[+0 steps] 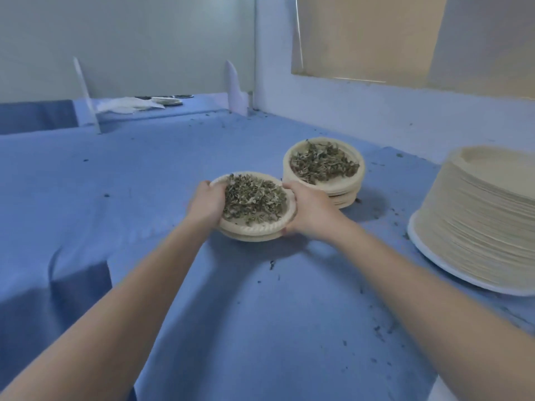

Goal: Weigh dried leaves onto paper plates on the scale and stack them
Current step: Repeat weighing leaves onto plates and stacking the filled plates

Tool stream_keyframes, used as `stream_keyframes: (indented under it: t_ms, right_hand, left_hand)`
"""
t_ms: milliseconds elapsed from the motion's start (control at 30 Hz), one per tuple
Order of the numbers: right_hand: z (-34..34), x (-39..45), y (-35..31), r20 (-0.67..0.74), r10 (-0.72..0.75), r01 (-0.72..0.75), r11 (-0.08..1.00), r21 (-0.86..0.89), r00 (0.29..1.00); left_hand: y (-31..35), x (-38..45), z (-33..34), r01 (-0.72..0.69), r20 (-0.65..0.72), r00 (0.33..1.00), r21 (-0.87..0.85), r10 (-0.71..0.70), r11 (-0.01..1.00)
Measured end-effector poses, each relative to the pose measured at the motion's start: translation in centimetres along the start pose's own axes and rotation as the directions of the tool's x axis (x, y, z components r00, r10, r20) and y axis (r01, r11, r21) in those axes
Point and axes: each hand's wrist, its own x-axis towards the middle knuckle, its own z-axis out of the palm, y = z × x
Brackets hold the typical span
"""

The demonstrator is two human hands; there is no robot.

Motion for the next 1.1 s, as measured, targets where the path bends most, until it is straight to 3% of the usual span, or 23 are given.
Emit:
stream_keyframes:
  t_ms: [333, 467, 533, 633, 700, 800, 967, 1033, 1100]
  right_hand:
    - [1.3, 0.2, 0.0, 0.076, 0.085, -0.085, 0.996, 0.004, 0.993]
    - [-0.3, -1.4, -1.2, 0.073, 0.118, -0.12, 0.993, 0.02, 0.99]
    - [-1.5, -3.0, -1.9, 0.087, 0.109, -0.111, 0.994, 0.024, 0.99]
    - [-3.4, -6.1, -3.0, 0.074, 0.092, -0.099, 0.992, 0.085, 0.993]
    - [-5.4, -8.0, -3.1, 0.022, 0.065, -0.065, 0.997, 0.036, 0.998]
    - [-10.1, -10.9, -1.7, -0.092, 0.065, -0.073, 0.994, -0.084, 0.994]
    - [-18.0, -16.4, 2.8, -0.297, 0.099, -0.145, 0.98, -0.136, 0.95]
    - [-20.0, -18.0, 5.0, -0.37, 0.153, -0.208, 0.972, -0.114, 0.917]
    - [-21.6, -18.7, 7.5, -0.416, 0.233, -0.297, 0.95, -0.095, 0.879]
  left_hand:
    - [-1.8, 1.7, 2.0, -0.014, 0.025, 1.0, 0.173, 0.01, 0.985]
    - [0.0, -0.5, 0.1, -0.038, -0.064, 0.996, 0.279, 0.058, 0.96]
    - [1.2, -3.2, -0.4, -0.172, -0.071, 0.974, 0.376, 0.213, 0.91]
    - [3.7, -9.3, 1.9, -0.49, 0.15, 0.872, 0.312, 0.467, 0.814]
    - [6.0, -12.7, 4.5, -0.558, 0.293, 0.818, 0.198, 0.495, 0.805]
    - [10.1, -16.2, 7.7, -0.554, 0.349, 0.795, 0.082, 0.496, 0.829]
    - [15.6, -21.3, 13.8, -0.619, 0.457, 0.676, -0.072, 0.578, 0.782]
    - [17.3, -22.6, 16.2, -0.611, 0.454, 0.685, -0.069, 0.571, 0.789]
    - [18.6, -22.8, 18.3, -0.608, 0.434, 0.729, 0.056, 0.529, 0.792]
